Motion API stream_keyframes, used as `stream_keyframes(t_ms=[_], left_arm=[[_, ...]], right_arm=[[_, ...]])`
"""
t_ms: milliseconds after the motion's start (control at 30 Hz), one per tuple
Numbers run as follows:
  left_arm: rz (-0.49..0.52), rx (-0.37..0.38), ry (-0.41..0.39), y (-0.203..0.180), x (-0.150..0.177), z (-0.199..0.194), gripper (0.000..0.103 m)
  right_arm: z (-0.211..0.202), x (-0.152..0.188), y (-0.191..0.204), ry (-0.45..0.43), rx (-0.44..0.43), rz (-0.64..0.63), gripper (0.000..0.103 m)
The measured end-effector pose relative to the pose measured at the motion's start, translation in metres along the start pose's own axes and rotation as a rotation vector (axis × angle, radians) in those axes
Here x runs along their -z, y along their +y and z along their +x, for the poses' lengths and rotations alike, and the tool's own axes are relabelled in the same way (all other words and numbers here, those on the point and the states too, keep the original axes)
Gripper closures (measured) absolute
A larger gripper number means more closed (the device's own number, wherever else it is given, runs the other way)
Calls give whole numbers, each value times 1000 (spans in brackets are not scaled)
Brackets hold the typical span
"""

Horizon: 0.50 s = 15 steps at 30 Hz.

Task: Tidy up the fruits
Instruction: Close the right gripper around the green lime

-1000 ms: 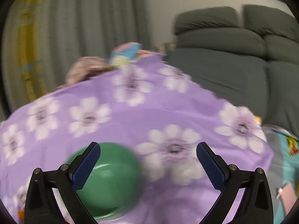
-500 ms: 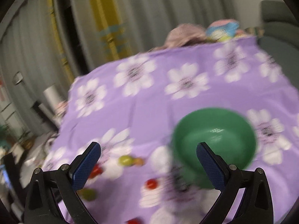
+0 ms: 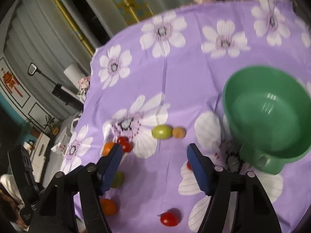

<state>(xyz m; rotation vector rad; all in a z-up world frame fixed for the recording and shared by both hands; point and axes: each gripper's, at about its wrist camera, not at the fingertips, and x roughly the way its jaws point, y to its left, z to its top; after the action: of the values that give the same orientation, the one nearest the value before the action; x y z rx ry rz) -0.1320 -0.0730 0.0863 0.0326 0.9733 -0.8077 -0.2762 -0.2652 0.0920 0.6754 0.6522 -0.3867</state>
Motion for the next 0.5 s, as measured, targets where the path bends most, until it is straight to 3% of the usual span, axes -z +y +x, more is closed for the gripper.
stream_keyframes(t_ms=[300,500], left_arm=[[46,-32,105,-6,6,20,51],[54,-69,151,-1,9,30,51]], right_arm=[[23,7,-4,121,-65,39,41],[51,13,1,227,-220,80,42]])
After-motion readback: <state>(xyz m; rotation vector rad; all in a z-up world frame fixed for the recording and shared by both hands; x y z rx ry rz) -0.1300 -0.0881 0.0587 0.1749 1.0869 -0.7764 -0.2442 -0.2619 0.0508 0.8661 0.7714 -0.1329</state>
